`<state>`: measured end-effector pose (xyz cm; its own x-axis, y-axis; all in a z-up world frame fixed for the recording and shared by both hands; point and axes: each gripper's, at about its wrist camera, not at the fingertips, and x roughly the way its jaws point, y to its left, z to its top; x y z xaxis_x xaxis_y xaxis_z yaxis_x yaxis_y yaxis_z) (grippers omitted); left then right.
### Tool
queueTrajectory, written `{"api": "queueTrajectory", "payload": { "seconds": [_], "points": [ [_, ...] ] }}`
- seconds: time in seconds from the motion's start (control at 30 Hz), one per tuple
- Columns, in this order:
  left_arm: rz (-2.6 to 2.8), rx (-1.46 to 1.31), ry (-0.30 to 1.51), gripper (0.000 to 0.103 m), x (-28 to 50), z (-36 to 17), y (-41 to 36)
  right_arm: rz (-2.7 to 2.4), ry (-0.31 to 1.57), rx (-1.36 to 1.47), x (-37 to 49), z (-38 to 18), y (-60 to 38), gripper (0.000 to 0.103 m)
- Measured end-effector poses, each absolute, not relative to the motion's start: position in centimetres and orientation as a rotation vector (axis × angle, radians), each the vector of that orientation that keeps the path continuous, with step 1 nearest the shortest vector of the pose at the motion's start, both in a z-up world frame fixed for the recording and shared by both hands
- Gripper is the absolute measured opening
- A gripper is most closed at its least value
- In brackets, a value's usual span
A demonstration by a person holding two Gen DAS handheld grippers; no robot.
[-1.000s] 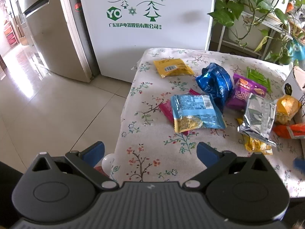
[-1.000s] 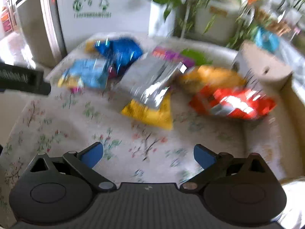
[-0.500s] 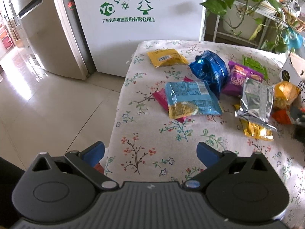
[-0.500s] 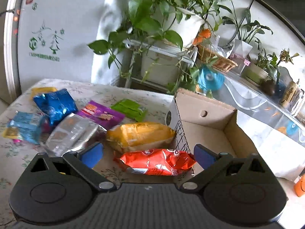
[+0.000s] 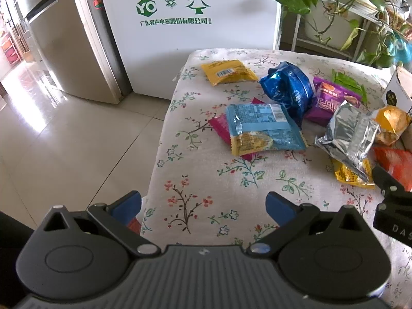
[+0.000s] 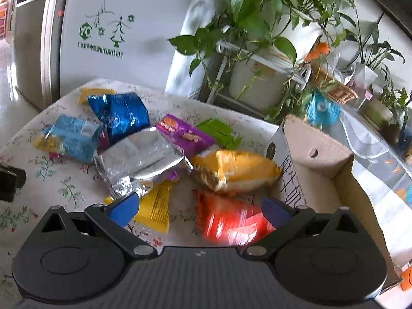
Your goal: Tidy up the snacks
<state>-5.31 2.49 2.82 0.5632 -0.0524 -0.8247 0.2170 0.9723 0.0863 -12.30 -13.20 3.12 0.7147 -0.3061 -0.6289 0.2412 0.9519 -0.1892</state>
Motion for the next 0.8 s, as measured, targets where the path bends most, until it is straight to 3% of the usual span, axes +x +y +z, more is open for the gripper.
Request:
{"api": "queueTrajectory", "payload": {
  "seconds": [0.33, 0.8],
  "points": [
    [-0.156, 0.196, 0.961, 0.102, -5.3, 2.7, 2.3, -0.280, 0.852, 0.055, -11.8, 0.8, -14.5, 0.103],
    [-0.158, 0.204, 0.980, 0.102, -6.1, 3.8, 0.9, -0.255, 0.903, 0.170, -12.4, 3.2, -13.9, 0.103]
  ]
}}
